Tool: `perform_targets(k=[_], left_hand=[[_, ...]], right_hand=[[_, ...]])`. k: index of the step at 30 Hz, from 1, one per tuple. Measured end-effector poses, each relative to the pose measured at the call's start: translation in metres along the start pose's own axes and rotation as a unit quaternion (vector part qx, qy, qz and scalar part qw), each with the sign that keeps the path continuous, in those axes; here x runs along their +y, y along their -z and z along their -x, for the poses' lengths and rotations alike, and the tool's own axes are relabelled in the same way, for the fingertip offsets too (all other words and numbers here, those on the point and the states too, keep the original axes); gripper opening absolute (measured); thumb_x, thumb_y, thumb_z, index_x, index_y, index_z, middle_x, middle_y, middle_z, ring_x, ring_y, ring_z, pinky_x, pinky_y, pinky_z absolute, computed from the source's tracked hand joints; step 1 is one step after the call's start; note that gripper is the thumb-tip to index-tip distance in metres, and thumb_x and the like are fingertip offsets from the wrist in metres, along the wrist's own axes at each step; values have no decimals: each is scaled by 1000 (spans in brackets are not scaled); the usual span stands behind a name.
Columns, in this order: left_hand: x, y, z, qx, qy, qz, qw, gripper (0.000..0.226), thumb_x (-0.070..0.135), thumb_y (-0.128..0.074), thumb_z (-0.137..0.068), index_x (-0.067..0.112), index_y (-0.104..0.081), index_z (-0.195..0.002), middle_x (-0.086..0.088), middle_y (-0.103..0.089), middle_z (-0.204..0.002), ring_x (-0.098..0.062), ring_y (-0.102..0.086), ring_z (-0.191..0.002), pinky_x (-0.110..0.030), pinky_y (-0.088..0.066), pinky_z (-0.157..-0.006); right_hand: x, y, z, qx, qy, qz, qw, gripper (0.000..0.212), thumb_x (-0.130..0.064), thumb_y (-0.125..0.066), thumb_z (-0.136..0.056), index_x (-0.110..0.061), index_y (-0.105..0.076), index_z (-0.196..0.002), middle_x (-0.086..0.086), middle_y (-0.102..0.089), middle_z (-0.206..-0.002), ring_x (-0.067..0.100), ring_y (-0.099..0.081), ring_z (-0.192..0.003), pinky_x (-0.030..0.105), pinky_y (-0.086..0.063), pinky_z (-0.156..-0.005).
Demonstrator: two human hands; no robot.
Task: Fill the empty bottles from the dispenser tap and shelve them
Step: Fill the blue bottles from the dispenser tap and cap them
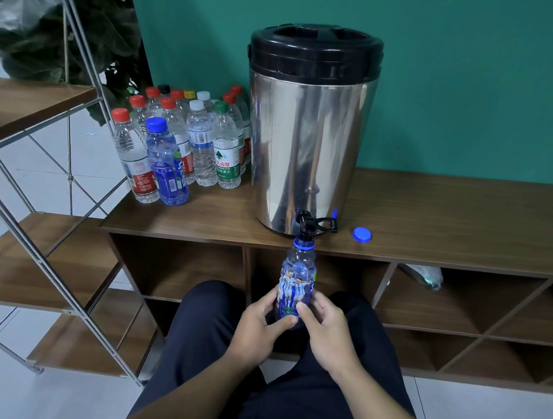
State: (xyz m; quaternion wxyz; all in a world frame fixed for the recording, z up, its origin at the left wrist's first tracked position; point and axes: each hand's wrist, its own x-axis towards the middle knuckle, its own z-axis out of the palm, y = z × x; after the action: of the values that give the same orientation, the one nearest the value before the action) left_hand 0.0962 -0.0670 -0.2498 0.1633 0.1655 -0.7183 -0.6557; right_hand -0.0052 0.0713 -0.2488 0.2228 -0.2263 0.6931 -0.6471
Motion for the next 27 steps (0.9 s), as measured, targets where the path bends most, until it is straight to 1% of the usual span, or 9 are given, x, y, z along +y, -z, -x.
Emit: perform_targets(k=[7, 13, 19, 23, 27], left_hand=[[1, 0, 0, -4, -2, -5, 1000, 57, 1, -74, -105, 26, -64, -155, 0, -75, -144, -24, -71, -136, -54, -60, -112], [0, 0, 0, -4, -2, -9, 1000, 58, 1, -74, -105, 27, -64, -156, 0, -75, -145, -24, -70, -137, -56, -59, -113], [0, -1, 0, 1, 4, 0, 1000, 59, -1, -74, -104, 24, -63, -157, -1, -76, -144, -24, -71, -135, -57, -59, -113], [1, 0, 1, -2, 0, -3, 1000, 58, 1, -75, -105, 28, -64, -156, 1, -76, -144, -23, -71, -135, -56, -59, -113], [1, -1, 1, 1, 1, -7, 1000, 58, 0, -75, -104, 27, -65, -155, 0, -76, -142, -24, -72, -134, -58, -59, -113]], right_hand=[[1, 0, 0, 1, 5, 1, 1000, 35, -8, -62, -111, -22, -70, -141, -4, -78, -133, 17, -74, -126, 49, -60, -109], [-1, 0, 0, 3, 7, 1, 1000, 34, -6, -62, -111, -22, -71, -140, -5, -79, -132, 16, -74, -125, 46, -60, -108], [1, 0, 0, 5, 7, 2, 1000, 34, -7, -62, -111, -21, -71, -140, -4, -78, -133, 16, -73, -128, 49, -58, -110], [1, 0, -1, 5, 8, 4, 1000, 33, -7, -62, -111, -20, -71, -140, -5, -78, -133, 15, -73, -127, 49, -59, -110], [1, 0, -1, 8, 10, 1, 1000, 34, -5, -62, -110, -18, -70, -141, -5, -78, -133, 15, -72, -129, 49, -58, -111]])
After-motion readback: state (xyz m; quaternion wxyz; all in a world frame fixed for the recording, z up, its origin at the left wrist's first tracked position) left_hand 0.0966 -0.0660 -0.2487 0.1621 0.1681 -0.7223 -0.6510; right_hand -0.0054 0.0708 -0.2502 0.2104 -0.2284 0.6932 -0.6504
